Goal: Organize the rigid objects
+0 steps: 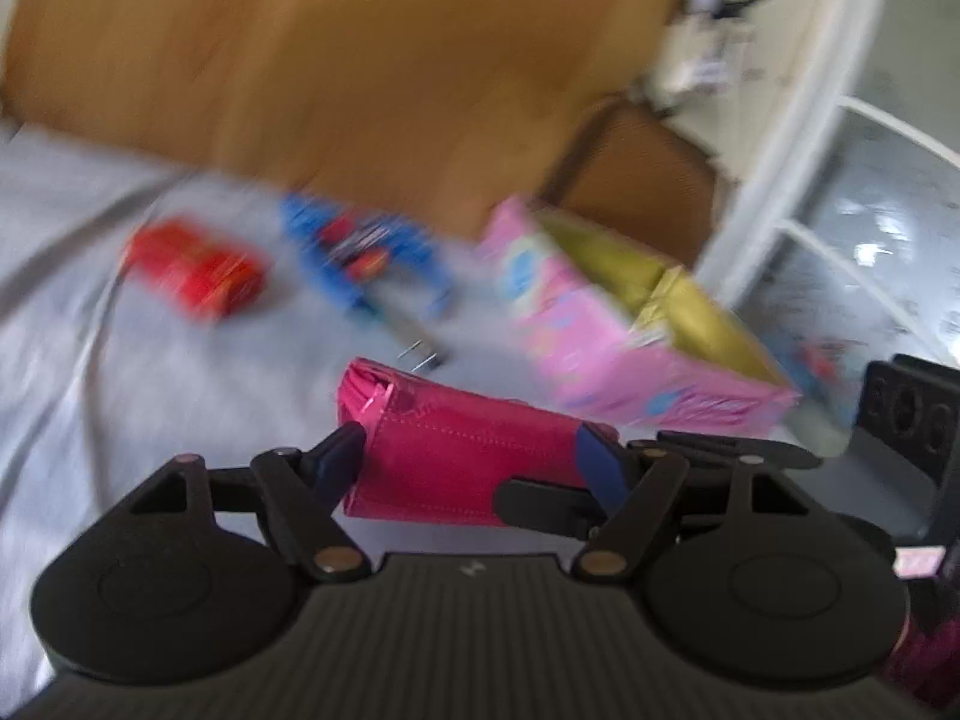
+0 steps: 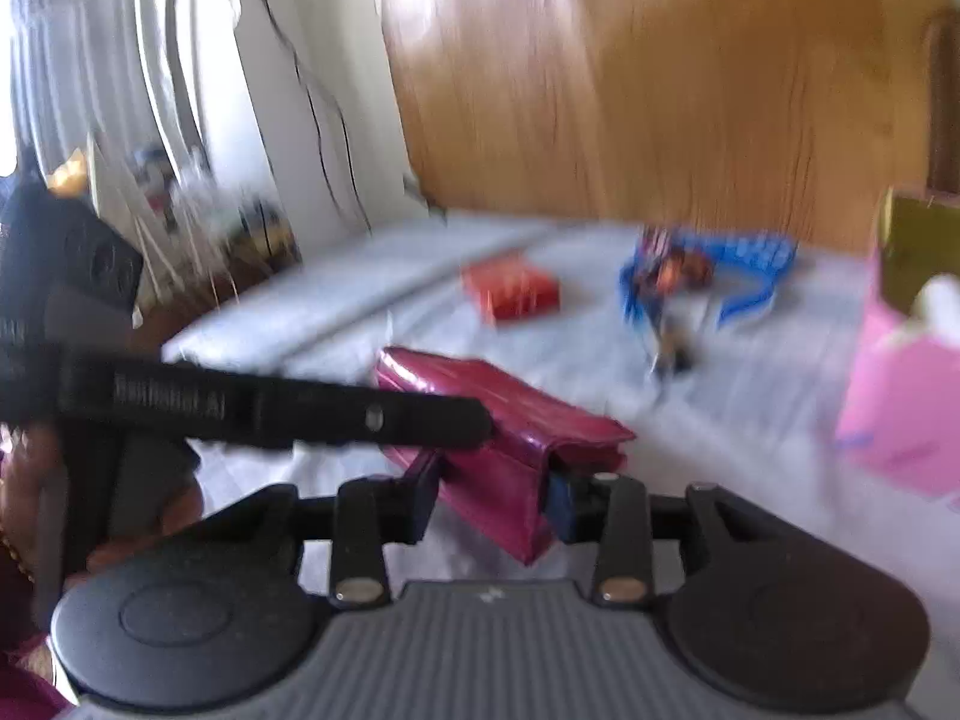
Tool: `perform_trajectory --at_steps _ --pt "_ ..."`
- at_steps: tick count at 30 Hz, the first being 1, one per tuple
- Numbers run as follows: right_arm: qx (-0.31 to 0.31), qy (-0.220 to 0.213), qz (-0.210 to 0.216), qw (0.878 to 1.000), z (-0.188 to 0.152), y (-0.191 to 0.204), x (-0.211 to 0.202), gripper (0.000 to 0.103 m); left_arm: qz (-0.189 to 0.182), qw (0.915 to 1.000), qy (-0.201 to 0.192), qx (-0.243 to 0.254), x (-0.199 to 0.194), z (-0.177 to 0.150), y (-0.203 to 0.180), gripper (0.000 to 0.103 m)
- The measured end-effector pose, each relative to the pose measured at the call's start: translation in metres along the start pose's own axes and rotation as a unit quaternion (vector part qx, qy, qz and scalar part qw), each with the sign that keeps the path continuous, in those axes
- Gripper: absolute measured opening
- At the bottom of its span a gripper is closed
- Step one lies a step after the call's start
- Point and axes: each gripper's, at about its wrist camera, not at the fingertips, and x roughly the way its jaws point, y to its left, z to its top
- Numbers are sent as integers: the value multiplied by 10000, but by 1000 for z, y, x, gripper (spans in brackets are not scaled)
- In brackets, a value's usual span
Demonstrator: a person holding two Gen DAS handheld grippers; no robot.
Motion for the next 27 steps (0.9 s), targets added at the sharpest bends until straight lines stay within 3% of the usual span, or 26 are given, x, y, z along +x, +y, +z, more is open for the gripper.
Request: perform_trajectory --at_steps 3,8,14,17,22,27 --pt "-155 -566 -197 9981 12 -11 -39 36 -433 9983 -240 321 13 30 -34 77" --pt "-408 -1268 -1217 9836 27 -47 -84 38 -923 9922 -290 786 89 59 -89 81" --pt "424 -1272 -1872 9731 24 -133 -89 38 -933 9929 -149 719 178 60 -121 81" --pt "350 -1045 -2373 9652 26 -156 -76 38 -704 9942 -77 804 200 59 -129 83" --pt "385 -939 -3455 9329 30 -184 -56 50 -583 9944 -110 879 187 53 -127 84" --pt "893 -1351 -3647 9169 22 -195 -67 54 -646 9926 -294 985 150 47 -118 85"
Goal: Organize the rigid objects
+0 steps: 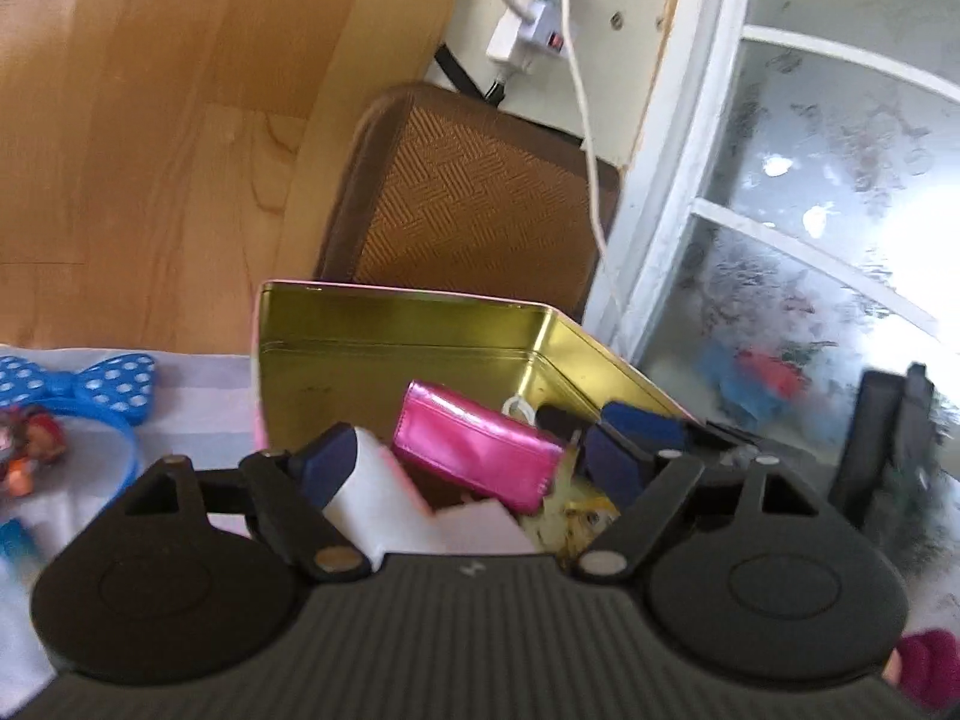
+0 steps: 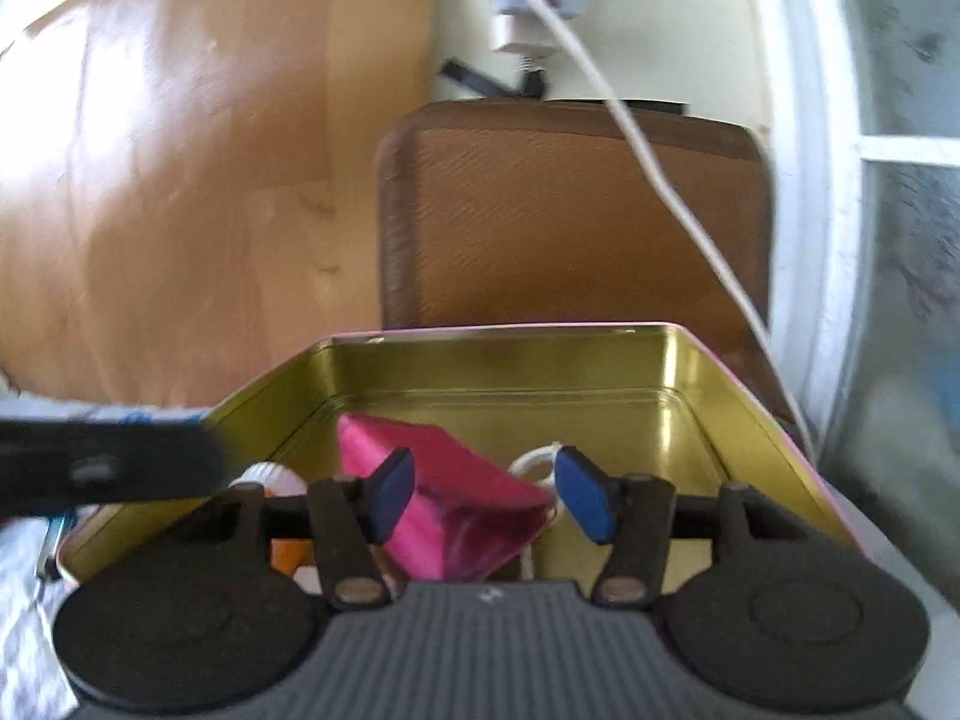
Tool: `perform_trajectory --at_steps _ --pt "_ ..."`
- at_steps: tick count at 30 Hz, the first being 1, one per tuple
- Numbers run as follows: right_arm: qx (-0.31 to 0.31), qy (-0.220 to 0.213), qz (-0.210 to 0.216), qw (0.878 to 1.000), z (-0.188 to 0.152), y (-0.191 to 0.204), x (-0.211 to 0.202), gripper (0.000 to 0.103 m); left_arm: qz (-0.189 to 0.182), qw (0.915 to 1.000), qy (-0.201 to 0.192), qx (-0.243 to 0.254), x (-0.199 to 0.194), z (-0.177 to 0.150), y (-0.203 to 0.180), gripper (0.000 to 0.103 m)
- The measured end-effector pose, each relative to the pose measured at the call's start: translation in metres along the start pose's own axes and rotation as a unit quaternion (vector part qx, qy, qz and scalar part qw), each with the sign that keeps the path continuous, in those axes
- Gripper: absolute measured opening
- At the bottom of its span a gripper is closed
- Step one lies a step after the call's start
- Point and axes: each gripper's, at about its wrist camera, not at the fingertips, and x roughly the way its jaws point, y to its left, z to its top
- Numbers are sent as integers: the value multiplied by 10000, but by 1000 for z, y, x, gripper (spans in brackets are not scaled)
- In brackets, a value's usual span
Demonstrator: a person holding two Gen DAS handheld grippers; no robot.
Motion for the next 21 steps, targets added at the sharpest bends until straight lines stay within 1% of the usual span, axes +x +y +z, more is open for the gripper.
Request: perform_trajectory --at_steps 2,4,5,6,7,8,9,10,11,12,13,14,17,18,19,20,21 --pt "319 -296 94 9990 0 -3 -14 54 52 9999 -90 88 -28 -6 7 85" --pt "431 -636 248 9967 3 5 -38 54 113 9998 -163 17 -53 -12 20 85" --pt "419 -784 399 9952 5 12 -47 54 222 9995 -204 -50 -69 -16 30 85" --pt "362 -901 636 9932 7 24 -56 54 370 9988 -284 -115 -85 -21 40 85" --pt "273 -922 898 9913 8 36 -62 55 599 9973 -397 -161 -103 -26 52 85" --pt "150 -877 1245 9882 9 51 -66 55 940 9941 -512 -174 -120 -31 64 85" --pt "2 -751 1716 9823 9 69 -67 58 1316 9892 -619 -192 -136 -36 75 85" --pt "-106 -602 2118 9754 8 86 -65 65 1754 9814 -734 -255 -155 -42 90 85" --pt "-216 -416 2525 9665 7 105 -60 70 2114 9735 -793 -354 -170 -46 103 85" --pt "-336 -212 2909 9559 3 126 -55 80 2467 9645 -812 -488 -183 -51 116 85" --pt "-442 -46 3208 9461 -2 149 -48 82 2746 9559 -832 -634 -197 -56 129 85" --pt "-553 105 3415 9382 -6 172 -41 82 2950 9482 -848 -818 -210 -63 142 85" --pt "-1044 696 3878 9132 -16 244 -11 84 3298 9321 -753 -1297 -233 -84 168 85" --pt "-1167 851 3919 9086 -19 263 -2 86 3366 9283 -704 -1417 -236 -92 174 85" --pt "-1307 1021 3900 9057 -24 283 7 87 3405 9254 -646 -1535 -238 -99 179 84" --pt "-1453 1160 3833 9047 -26 299 18 87 3344 9238 -551 -1780 -238 -100 186 83" --pt "-1564 1290 3699 9067 -29 312 31 87 3258 9241 -675 -1881 -240 -99 190 83"
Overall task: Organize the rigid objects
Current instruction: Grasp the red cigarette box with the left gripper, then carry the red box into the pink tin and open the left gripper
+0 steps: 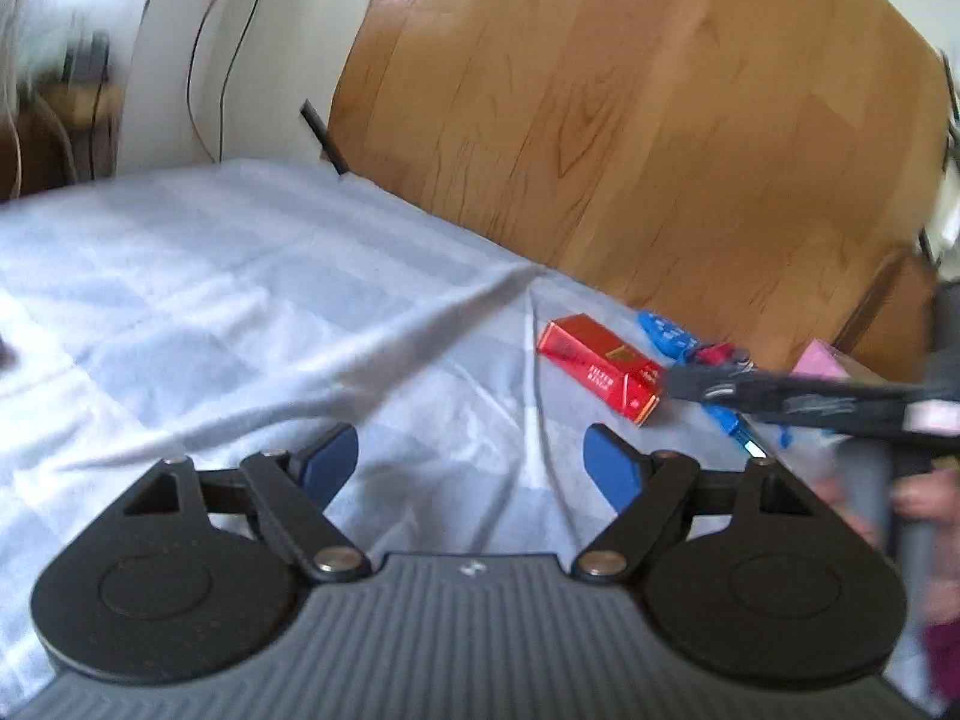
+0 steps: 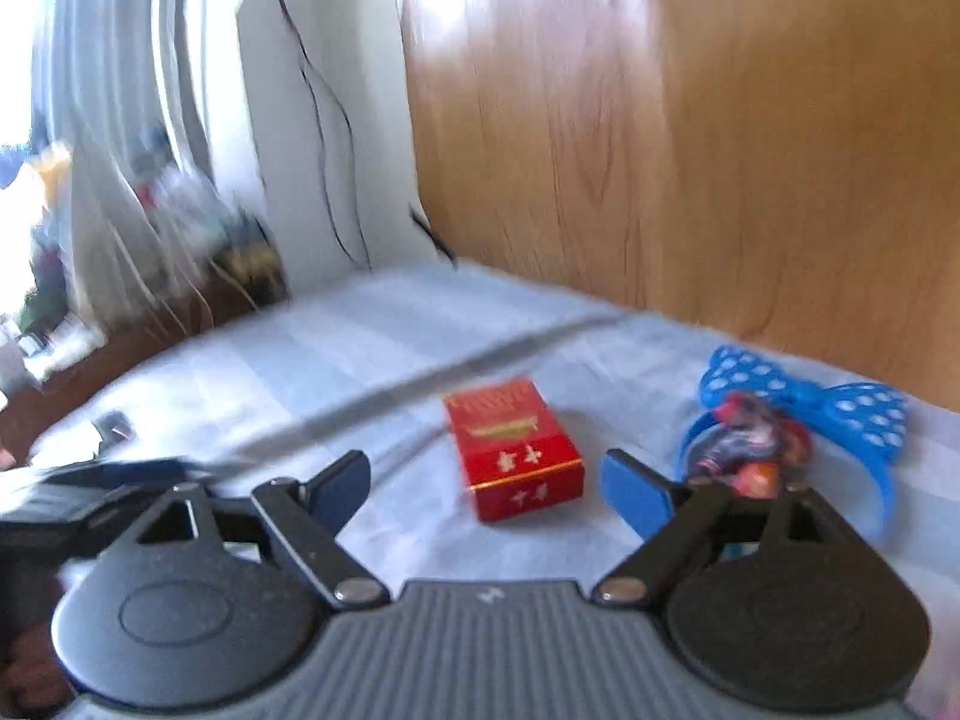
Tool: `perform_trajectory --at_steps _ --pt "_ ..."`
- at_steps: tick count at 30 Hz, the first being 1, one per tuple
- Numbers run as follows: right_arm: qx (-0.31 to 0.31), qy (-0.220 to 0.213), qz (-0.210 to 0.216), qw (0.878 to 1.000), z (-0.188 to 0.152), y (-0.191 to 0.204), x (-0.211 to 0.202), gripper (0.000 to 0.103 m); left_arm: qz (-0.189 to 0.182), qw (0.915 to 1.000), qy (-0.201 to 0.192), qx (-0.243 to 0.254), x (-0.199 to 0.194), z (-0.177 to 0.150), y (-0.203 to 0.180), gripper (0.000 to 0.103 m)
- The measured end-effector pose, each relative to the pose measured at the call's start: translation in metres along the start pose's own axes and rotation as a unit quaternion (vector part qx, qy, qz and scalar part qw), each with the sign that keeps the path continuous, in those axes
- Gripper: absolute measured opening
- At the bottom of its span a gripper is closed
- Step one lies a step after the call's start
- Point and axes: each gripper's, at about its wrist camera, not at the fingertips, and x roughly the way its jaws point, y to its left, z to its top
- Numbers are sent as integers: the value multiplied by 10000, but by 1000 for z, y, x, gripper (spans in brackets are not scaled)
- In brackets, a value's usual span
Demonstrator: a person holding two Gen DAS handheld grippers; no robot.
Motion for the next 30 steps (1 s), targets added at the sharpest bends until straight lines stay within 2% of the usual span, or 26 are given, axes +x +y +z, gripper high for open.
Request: perform_trajectory --at_steps 1,3,5,6,7,10,13,14,16,18,20,22,24,27,30 --pt "9 209 -124 9997 3 0 17 87 9 10000 -74 -41 1 1 2 83" --pt "6 613 -207 9979 4 -2 45 87 4 9999 52 -94 8 2 1 83" --pt "-146 739 -313 9967 1 -1 56 83 -35 9999 97 -124 10 2 2 83" --pt "-178 744 -330 9965 2 0 55 63 15 9999 65 -148 13 4 -2 83" --pt "-295 711 -400 9962 0 3 52 60 -5 9999 44 -164 14 4 -2 83" --pt "-448 761 -230 9958 -9 8 34 60 -98 9997 63 -200 20 5 -1 83" --pt "-738 777 -117 9942 -34 19 -8 61 -367 9991 232 28 13 1 -8 83" --pt "-779 796 -73 9937 -44 22 -26 61 -611 9976 312 49 13 0 -17 83" --pt "-819 719 -118 9940 -71 24 -72 61 -1343 9893 574 42 13 -6 -40 83" --pt "-702 709 -265 9947 -96 20 -117 61 -2026 9750 838 355 16 -11 -78 83" --pt "-507 632 -548 9952 -115 13 -151 62 -2551 9575 1034 857 18 -18 -121 83" --pt "-397 536 -975 9930 -134 8 -182 70 -2894 9417 1241 1188 23 -26 -155 83" --pt "-315 455 -1362 9891 -148 6 -202 72 -3052 9315 1453 1342 33 -34 -178 83" --pt "-79 350 -1434 9890 -157 2 -218 74 -3021 9267 1824 1295 51 -43 -191 78" --pt "-18 297 -1381 9900 -156 2 -213 74 -3053 9195 2203 1133 61 -53 -189 61"
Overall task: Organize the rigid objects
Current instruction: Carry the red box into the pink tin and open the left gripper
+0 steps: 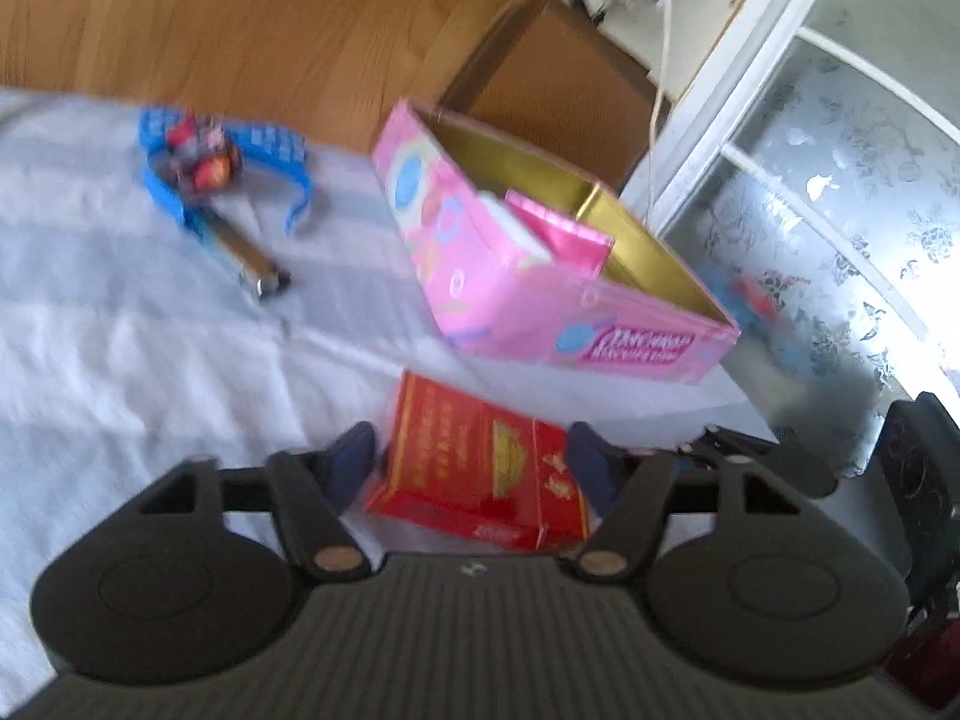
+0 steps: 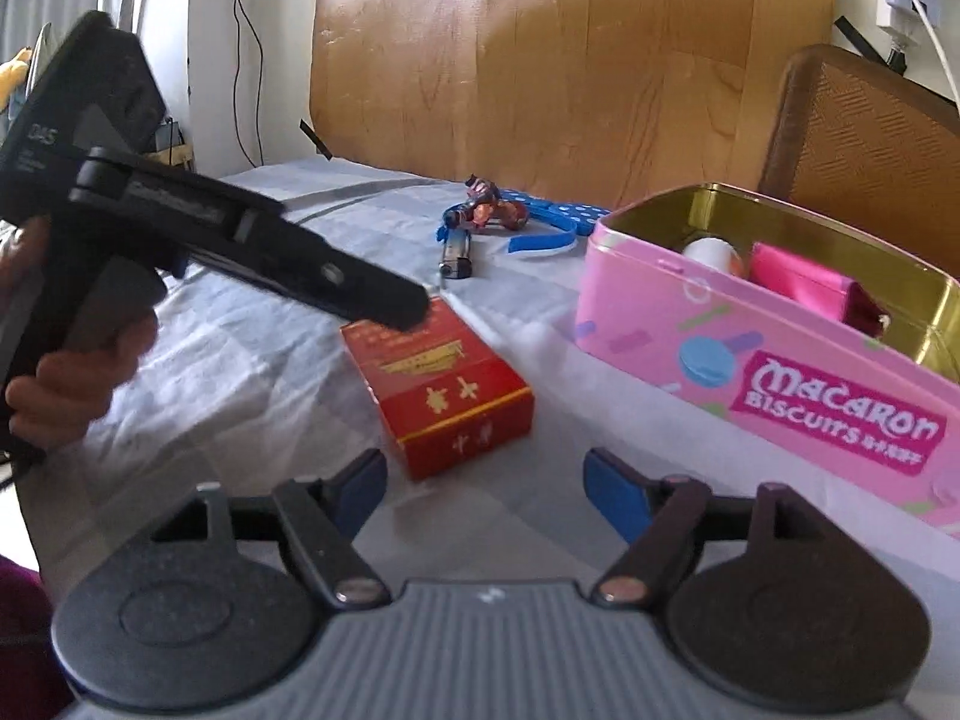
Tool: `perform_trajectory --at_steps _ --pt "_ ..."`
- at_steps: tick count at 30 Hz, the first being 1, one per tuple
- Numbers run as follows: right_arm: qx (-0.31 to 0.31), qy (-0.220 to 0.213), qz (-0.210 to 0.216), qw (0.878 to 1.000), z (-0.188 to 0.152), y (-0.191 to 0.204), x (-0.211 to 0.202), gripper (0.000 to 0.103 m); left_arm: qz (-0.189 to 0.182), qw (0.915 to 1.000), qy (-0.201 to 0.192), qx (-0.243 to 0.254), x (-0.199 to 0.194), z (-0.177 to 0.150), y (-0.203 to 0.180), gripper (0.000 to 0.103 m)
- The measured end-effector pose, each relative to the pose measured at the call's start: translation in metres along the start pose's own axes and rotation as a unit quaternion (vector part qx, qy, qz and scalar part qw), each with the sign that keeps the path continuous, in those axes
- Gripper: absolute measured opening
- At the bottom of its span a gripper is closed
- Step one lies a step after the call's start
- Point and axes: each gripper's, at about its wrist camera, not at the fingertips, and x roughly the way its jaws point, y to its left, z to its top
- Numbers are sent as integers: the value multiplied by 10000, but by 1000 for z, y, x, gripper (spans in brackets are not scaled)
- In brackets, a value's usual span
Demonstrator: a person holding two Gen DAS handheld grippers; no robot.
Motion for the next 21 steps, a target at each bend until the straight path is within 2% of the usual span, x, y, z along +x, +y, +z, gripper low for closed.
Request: perform_trajectory --at_steps 1,2,3,4,7,10,12,15,18,21 --pt "28 -7 73 10000 1 2 4 71 -8 9999 87 -56 2 -3 -1 53" --pt "57 7 178 9998 0 3 9 70 -12 10000 35 -52 1 -5 -2 53" --pt "70 16 220 9997 2 5 14 58 -38 10000 43 -82 -1 -5 -4 53" --pt "36 -69 183 9998 3 7 15 55 11 10000 12 -23 -3 -2 -10 53" --pt "180 -529 15 9984 9 1 6 54 -36 9979 -359 533 -18 13 -37 53" --pt "422 -1209 -200 9916 19 -18 -18 54 -259 9936 -616 912 -10 42 -66 53" --pt "474 -1474 -513 9866 26 -32 -29 54 -432 9904 -676 1126 11 61 -84 53" --pt "713 -1639 -1048 9783 32 -64 -35 55 -687 9868 -704 1289 52 79 -104 54" --pt "1042 -1616 -1457 9705 28 -99 -32 55 -874 9859 -510 1329 98 90 -120 54" --pt "1387 -1448 -1845 9622 20 -128 -23 56 -831 9845 -372 1499 128 90 -135 54"
